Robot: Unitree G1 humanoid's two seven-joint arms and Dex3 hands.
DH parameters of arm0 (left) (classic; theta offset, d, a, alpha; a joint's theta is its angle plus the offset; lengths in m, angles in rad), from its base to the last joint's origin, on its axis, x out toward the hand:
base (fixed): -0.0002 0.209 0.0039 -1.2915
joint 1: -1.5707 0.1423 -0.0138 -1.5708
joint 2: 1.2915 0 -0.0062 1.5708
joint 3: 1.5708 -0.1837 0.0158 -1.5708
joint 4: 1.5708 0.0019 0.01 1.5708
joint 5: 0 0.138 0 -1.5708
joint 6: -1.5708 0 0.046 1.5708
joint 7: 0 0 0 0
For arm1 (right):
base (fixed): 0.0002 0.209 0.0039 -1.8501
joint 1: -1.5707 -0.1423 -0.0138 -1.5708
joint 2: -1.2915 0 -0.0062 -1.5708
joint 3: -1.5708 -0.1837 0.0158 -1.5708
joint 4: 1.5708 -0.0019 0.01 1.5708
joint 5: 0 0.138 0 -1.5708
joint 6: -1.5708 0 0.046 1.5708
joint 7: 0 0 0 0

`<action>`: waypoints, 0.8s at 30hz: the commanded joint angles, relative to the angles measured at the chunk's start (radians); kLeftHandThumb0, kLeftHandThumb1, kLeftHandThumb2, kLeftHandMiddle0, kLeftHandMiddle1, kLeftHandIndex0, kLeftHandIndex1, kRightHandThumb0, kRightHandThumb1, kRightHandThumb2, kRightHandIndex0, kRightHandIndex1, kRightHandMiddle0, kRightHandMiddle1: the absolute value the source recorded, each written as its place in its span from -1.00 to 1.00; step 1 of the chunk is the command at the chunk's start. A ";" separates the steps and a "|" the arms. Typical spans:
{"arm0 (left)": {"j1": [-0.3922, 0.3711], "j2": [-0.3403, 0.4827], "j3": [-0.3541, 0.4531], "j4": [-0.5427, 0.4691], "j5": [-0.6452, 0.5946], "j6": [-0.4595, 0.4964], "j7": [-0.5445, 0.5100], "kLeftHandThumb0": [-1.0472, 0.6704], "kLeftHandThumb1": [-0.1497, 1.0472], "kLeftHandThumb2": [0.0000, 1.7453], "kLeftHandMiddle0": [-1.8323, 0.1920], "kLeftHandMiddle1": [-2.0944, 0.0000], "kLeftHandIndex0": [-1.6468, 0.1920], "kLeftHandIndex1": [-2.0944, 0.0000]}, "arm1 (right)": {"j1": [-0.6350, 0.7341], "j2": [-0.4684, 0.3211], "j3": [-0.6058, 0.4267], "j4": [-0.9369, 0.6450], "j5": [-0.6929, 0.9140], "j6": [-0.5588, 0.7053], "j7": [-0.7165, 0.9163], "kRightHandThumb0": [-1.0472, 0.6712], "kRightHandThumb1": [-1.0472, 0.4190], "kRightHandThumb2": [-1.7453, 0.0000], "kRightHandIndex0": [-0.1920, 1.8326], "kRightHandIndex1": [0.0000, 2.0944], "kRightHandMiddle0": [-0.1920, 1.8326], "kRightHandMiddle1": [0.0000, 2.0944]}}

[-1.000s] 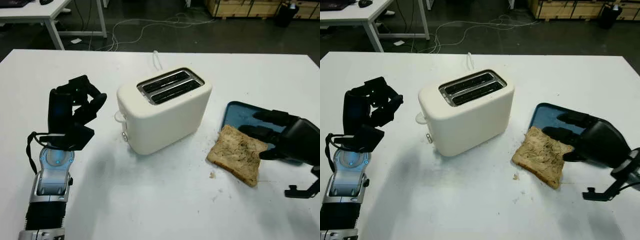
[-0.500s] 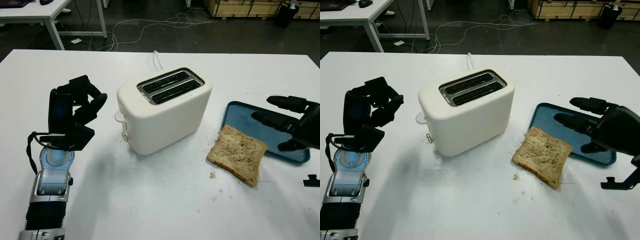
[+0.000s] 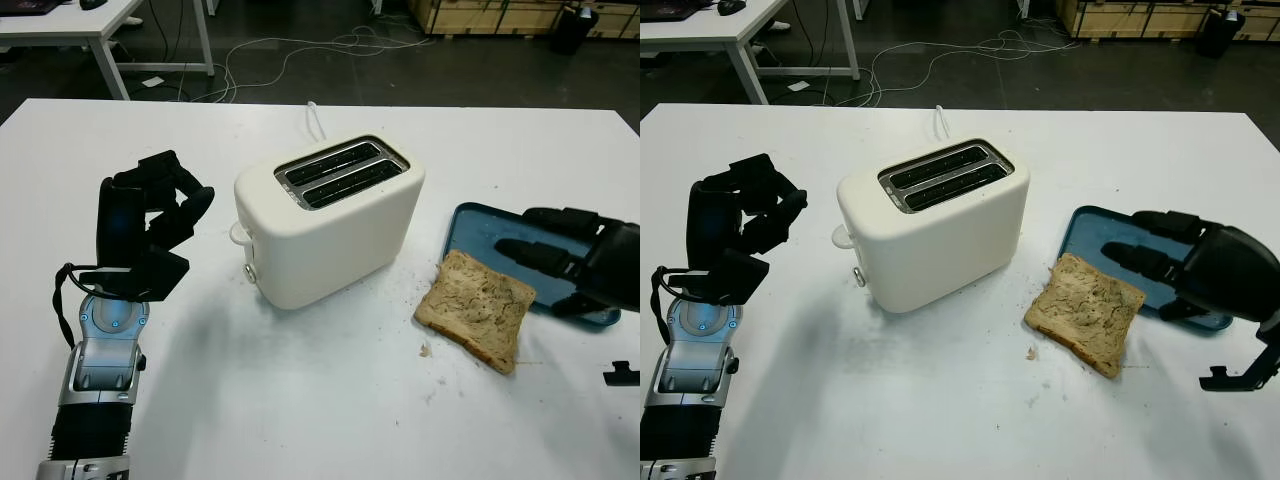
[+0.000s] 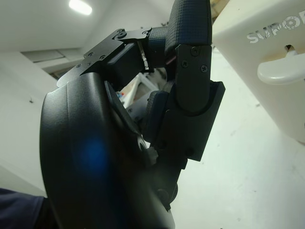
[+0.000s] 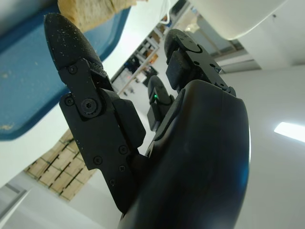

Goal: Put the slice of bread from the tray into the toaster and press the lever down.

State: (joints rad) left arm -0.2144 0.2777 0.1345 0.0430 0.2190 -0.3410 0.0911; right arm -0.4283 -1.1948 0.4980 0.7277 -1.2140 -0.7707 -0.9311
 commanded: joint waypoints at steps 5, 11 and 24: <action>-0.005 0.012 0.003 0.018 0.003 -0.023 0.005 -0.72 0.79 -0.56 -0.47 -0.54 -0.37 -0.44 | 0.002 0.003 0.043 0.024 -0.022 -0.023 -0.028 -0.68 -0.56 0.99 -0.42 -0.99 -0.41 -1.00; -0.003 0.015 0.005 0.019 0.007 -0.024 0.005 -0.72 0.79 -0.56 -0.47 -0.54 -0.37 -0.44 | 0.007 0.004 0.069 0.034 -0.032 -0.030 -0.036 -0.71 -0.61 0.99 -0.42 -0.99 -0.41 -1.00; -0.001 0.016 0.007 0.022 -0.001 -0.039 0.002 -0.72 0.79 -0.56 -0.46 -0.55 -0.37 -0.44 | -0.011 0.095 0.198 0.180 -0.153 0.127 -0.325 -0.50 -0.66 0.99 -0.37 -0.97 -0.33 -0.98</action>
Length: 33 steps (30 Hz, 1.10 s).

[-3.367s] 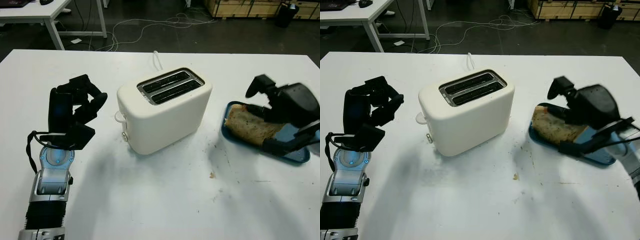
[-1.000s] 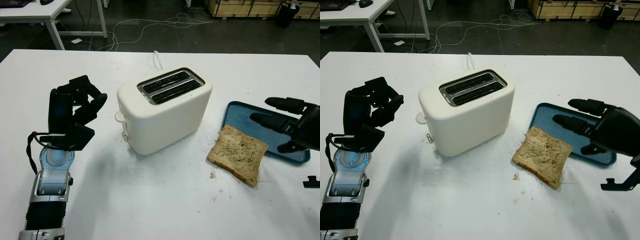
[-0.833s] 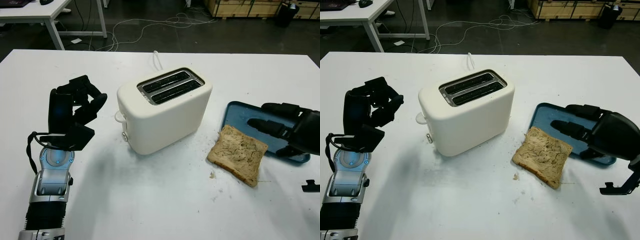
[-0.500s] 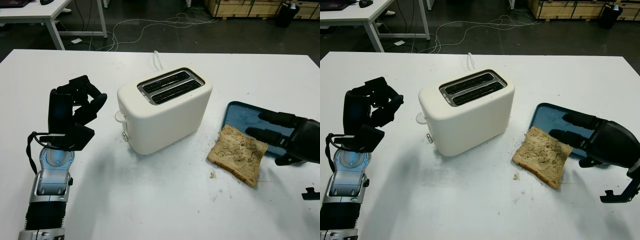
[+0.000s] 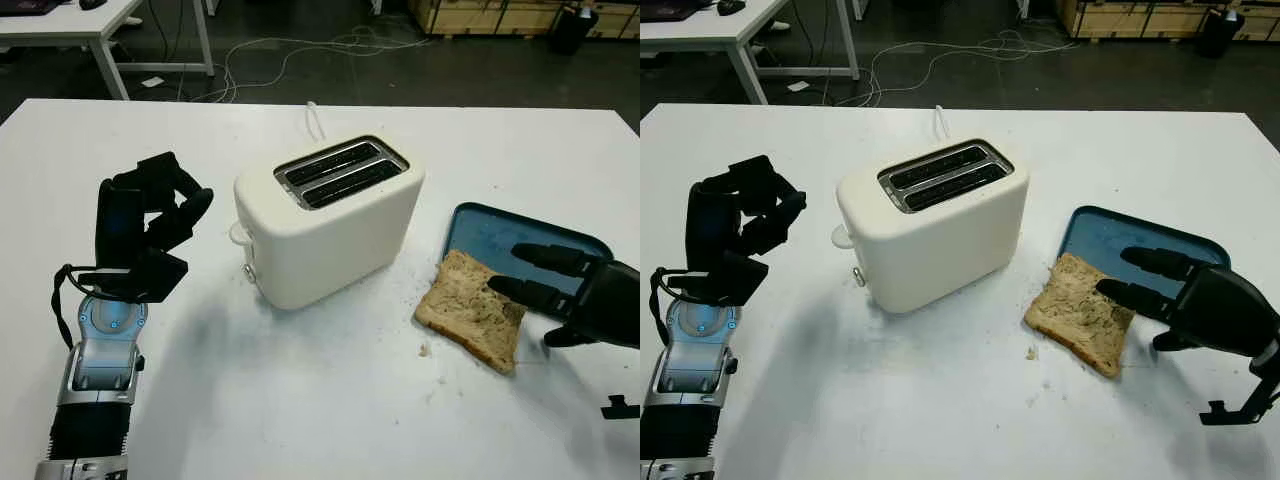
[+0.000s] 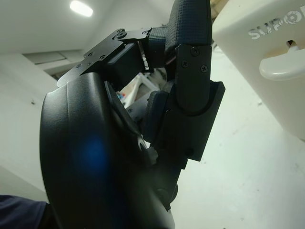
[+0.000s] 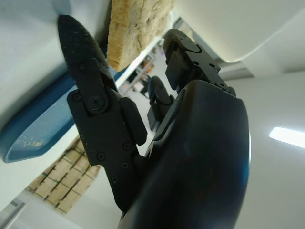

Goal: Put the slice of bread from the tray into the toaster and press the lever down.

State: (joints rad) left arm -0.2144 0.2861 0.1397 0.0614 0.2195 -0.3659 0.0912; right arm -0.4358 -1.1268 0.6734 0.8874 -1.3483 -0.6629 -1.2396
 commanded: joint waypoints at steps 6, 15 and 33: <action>0.002 0.013 0.001 -0.004 0.006 -0.010 0.001 -0.72 0.79 -0.55 -0.46 -0.54 -0.36 -0.44 | -0.040 0.069 0.088 0.100 -0.040 0.075 -0.103 -0.38 -0.73 0.98 -0.32 -0.95 -0.30 -0.98; 0.009 0.006 0.002 -0.012 0.003 -0.003 0.004 -0.73 0.79 -0.57 -0.47 -0.54 -0.37 -0.43 | -0.082 0.103 0.155 0.136 -0.041 0.116 -0.143 -0.28 -0.79 0.99 -0.28 -0.93 -0.27 -0.99; 0.015 0.002 0.001 -0.017 -0.006 -0.020 0.001 -0.73 0.79 -0.56 -0.47 -0.53 -0.37 -0.43 | -0.208 0.216 0.278 0.210 -0.065 0.146 -0.217 -0.03 -0.70 1.00 -0.23 -0.93 -0.21 -0.99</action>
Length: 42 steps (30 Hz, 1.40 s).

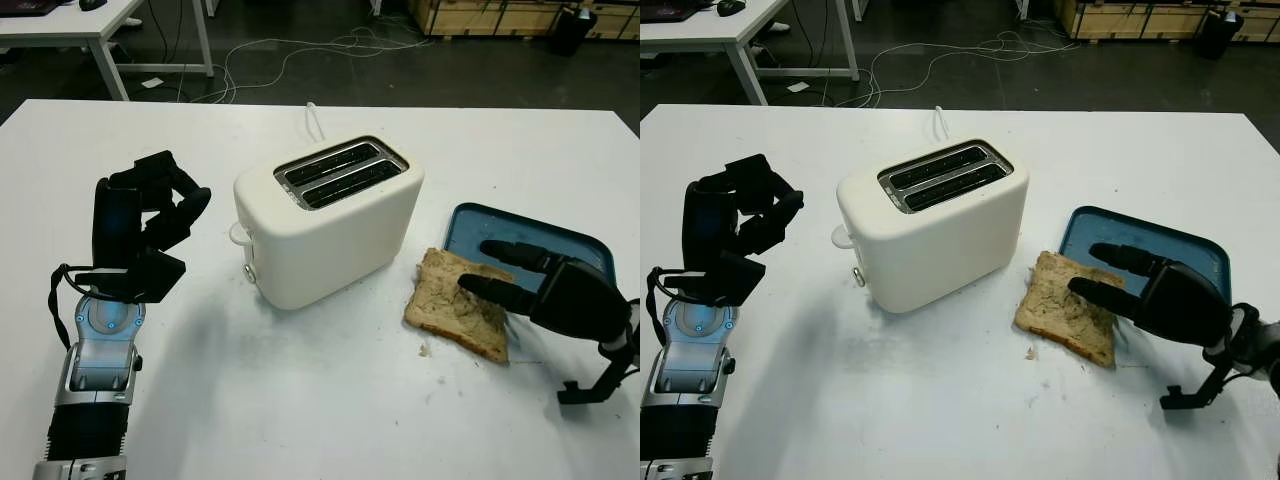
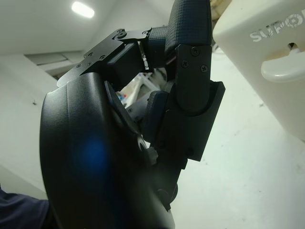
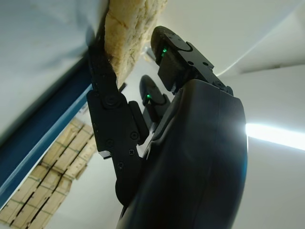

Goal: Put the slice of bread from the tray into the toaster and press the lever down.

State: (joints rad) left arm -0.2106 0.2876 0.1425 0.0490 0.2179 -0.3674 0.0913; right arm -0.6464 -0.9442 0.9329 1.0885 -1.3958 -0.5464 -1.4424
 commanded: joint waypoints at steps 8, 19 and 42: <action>0.013 0.003 0.001 -0.005 0.005 -0.018 0.006 -0.73 0.79 -0.56 -0.47 -0.53 -0.38 -0.42 | -0.026 0.035 0.053 0.014 -0.013 -0.010 -0.005 -0.28 -0.82 0.93 -0.34 0.64 -0.13 -0.19; 0.012 0.003 -0.002 -0.010 0.008 -0.009 0.004 -0.73 0.79 -0.56 -0.47 -0.53 -0.37 -0.44 | -0.008 0.009 0.014 -0.012 0.063 -0.077 0.097 -0.30 -0.83 0.48 -0.04 0.67 -0.44 0.67; 0.011 -0.002 -0.006 -0.002 -0.009 -0.005 -0.007 -0.72 0.79 -0.59 -0.47 -0.51 -0.39 -0.41 | 0.174 -0.017 -0.730 -0.347 0.932 -0.389 1.004 -0.30 -0.83 0.40 -0.23 0.67 -0.47 0.67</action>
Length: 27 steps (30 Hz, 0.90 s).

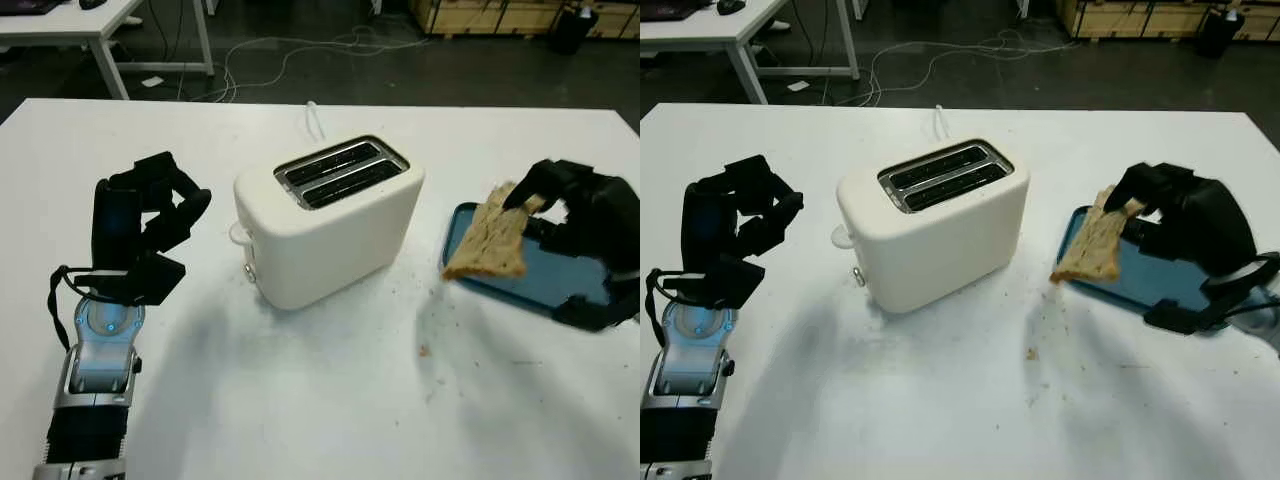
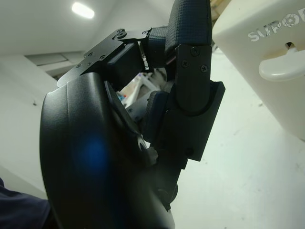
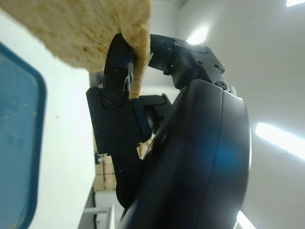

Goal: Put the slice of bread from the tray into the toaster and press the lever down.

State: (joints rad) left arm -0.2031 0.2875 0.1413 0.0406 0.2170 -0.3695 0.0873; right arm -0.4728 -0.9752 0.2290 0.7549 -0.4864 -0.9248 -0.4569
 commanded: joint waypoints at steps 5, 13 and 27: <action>0.002 0.003 -0.006 -0.001 0.001 0.008 -0.005 -0.72 0.79 -0.59 -0.47 -0.52 -0.38 -0.41 | -0.019 0.031 -0.095 -0.030 0.064 -0.014 0.121 -0.32 -0.83 0.40 -0.22 0.67 -0.47 0.67; -0.004 0.005 -0.006 -0.002 0.006 0.011 -0.004 -0.73 0.79 -0.57 -0.47 -0.52 -0.38 -0.42 | -0.084 0.014 -0.172 -0.183 0.298 0.138 0.532 -0.38 -0.83 0.45 -0.25 0.67 -0.47 0.63; -0.001 0.006 -0.005 -0.020 -0.001 0.025 -0.010 -0.72 0.79 -0.57 -0.47 -0.53 -0.37 -0.43 | -0.447 0.052 -0.216 -0.520 0.509 0.857 1.049 -0.24 -0.83 0.63 -0.02 0.67 -0.23 0.67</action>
State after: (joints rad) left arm -0.2032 0.2891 0.1373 0.0269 0.2185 -0.3468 0.0814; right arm -0.8768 -0.9344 0.0126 0.2645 0.0101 -0.1317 0.5667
